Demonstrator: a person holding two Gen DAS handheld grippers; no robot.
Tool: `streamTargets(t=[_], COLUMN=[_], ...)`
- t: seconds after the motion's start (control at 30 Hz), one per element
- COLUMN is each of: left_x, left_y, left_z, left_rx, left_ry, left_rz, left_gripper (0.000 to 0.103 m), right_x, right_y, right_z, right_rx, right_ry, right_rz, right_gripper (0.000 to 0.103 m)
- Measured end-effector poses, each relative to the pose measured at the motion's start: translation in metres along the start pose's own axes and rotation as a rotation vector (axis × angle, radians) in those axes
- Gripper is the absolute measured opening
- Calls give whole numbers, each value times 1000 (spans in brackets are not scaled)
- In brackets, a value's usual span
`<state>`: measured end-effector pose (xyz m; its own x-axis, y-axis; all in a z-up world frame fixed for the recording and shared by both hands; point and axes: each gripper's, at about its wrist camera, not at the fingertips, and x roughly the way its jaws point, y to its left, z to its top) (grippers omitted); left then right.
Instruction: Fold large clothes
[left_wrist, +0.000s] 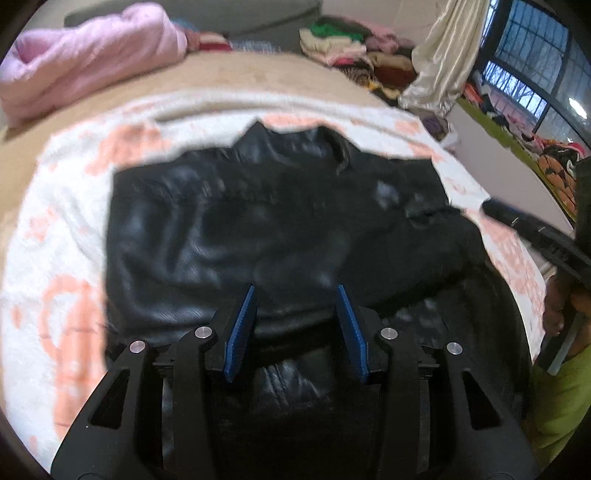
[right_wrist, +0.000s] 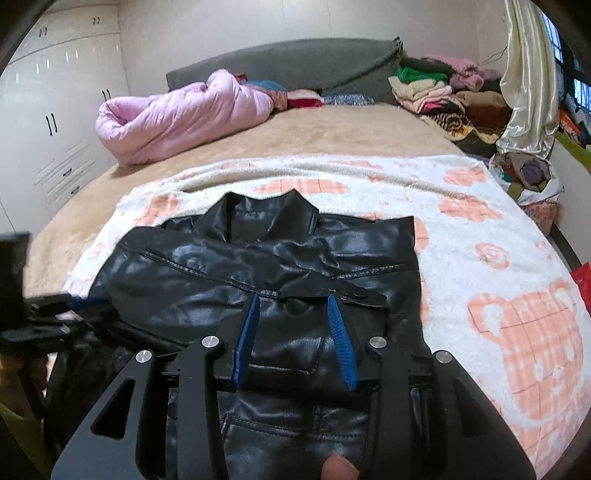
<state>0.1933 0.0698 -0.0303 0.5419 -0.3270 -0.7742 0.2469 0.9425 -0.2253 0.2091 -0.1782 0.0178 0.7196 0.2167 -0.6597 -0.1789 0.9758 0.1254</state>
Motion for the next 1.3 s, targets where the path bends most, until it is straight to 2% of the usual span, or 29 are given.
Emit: streamTargets(t=[0.1, 0.23, 0.43, 0.5, 0.57, 0.67, 0.83, 0.93, 1.0, 1.17, 1.3], left_x=[20, 24, 24, 22, 21, 20, 17, 16, 15, 12, 9], left_y=[1, 4, 6, 6, 5, 5, 4, 4, 4, 4, 1], left_z=[-6, -6, -4, -5, -5, -5, -4, -4, -4, -4, -3], left_rx=[12, -4, -6, -2, 1, 3, 6, 12, 9, 5, 9], left_ry=[54, 55, 52, 49, 48, 49, 46, 45, 43, 40, 37], left_rz=[32, 28, 21, 20, 17, 20, 15, 18, 15, 8, 0], left_gripper=[36, 37, 37, 37, 37, 37, 37, 37, 38, 39, 47], right_x=[-5, 2, 46, 65, 80, 79, 62, 53, 45, 35, 28], right_y=[9, 29, 32, 24, 12, 13, 17, 20, 22, 14, 12], right_z=[2, -2, -19, -28, -36, -37, -31, -28, -27, -26, -23], right_rx=[-19, -89, -105, -82, -24, -20, -26, -34, -43, -18, -1], right_ry=[-20, 1, 142, 227, 271, 259, 197, 165, 146, 117, 86], right_rz=[24, 53, -21, -51, -19, -14, 14, 20, 11, -4, -3], right_gripper=[37, 38, 42, 42, 42, 43, 55, 66, 79, 86, 95])
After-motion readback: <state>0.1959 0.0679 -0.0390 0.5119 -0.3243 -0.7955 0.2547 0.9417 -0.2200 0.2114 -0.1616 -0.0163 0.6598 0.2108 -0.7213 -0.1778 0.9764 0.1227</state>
